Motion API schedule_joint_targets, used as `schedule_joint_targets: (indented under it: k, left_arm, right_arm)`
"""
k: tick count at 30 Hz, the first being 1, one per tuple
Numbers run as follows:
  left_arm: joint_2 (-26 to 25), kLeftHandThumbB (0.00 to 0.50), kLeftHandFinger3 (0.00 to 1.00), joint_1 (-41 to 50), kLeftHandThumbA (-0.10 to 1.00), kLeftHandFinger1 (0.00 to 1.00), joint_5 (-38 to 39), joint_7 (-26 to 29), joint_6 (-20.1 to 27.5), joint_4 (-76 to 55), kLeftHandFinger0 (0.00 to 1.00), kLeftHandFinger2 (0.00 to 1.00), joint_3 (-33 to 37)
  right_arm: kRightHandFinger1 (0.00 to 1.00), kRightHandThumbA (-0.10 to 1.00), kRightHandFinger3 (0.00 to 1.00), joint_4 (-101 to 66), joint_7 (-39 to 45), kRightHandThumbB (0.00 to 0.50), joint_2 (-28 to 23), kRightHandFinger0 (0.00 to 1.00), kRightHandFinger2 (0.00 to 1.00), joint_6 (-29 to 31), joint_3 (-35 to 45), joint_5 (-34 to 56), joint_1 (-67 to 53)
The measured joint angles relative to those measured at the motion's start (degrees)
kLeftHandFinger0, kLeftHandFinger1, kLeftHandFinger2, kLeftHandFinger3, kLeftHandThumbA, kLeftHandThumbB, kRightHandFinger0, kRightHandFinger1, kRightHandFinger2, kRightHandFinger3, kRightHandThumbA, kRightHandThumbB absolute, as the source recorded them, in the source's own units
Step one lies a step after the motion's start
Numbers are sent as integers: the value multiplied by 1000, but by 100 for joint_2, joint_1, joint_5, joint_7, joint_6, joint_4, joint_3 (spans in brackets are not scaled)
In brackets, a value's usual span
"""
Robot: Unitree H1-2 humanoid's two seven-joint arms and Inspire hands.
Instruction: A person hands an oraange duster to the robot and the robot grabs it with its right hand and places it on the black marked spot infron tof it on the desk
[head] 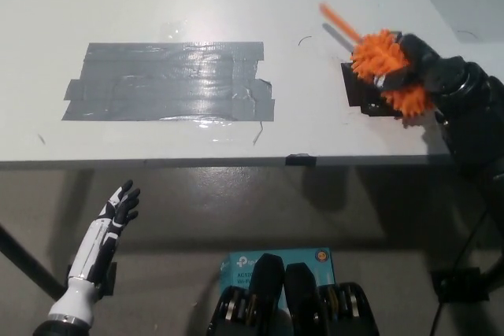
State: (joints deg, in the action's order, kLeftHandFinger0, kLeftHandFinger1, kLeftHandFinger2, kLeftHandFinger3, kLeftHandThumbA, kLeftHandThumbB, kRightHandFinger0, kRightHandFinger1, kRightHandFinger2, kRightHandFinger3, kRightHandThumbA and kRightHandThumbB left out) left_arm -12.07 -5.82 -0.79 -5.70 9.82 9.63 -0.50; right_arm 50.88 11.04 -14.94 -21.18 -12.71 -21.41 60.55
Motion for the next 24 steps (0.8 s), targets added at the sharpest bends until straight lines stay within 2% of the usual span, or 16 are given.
schedule_joint_targets:
  k: [2, 4, 10, 12, 15, 18, 21, 24]
  left_arm:
    - [0, 186, 1000, -5, 931, 1000, 1, -1, -1, -4, 1000, 1000, 0]
    - [-1, 186, 1000, -6, 927, 1000, 2, -1, -1, -4, 1000, 1000, -1]
    - [-1, 182, 1000, -11, 932, 1000, 6, -1, -3, -4, 1000, 1000, -4]
    - [-2, 182, 1000, -11, 933, 1000, 6, -1, -6, -7, 1000, 1000, -4]
    - [-3, 180, 1000, -12, 932, 1000, 6, -1, -7, -6, 1000, 1000, -4]
    - [-2, 165, 1000, -41, 937, 1000, 5, -1, -27, -5, 1000, 1000, -2]
    - [1, 163, 1000, -83, 936, 1000, 2, 0, -58, 2, 1000, 1000, 5]
    - [6, 167, 1000, -164, 931, 1000, 0, 0, -75, 57, 1000, 1000, 20]
  right_arm:
    - [1000, 805, 1000, -411, -44, 424, -34, 1000, 1000, 41, -33, -34, -19]
    - [1000, 793, 1000, -704, -127, 446, -52, 1000, 1000, 67, -32, -60, -51]
    - [1000, 895, 1000, -1272, -558, 435, -81, 1000, 1000, 253, 164, -134, -133]
    - [1000, 875, 1000, -1616, -754, 409, -112, 1000, 1000, 321, 291, -153, -215]
    - [1000, 876, 1000, -2018, -849, 423, -149, 1000, 1000, 339, 423, -156, -318]
    - [1000, 864, 1000, -2783, -952, 371, -223, 1000, 1000, 364, 622, -154, -476]
    - [1000, 844, 1000, -3416, -951, 356, -271, 1000, 1000, 361, 703, -156, -658]
    - [1000, 880, 1000, -4022, -936, 365, -277, 1000, 1000, 354, 763, -149, -941]
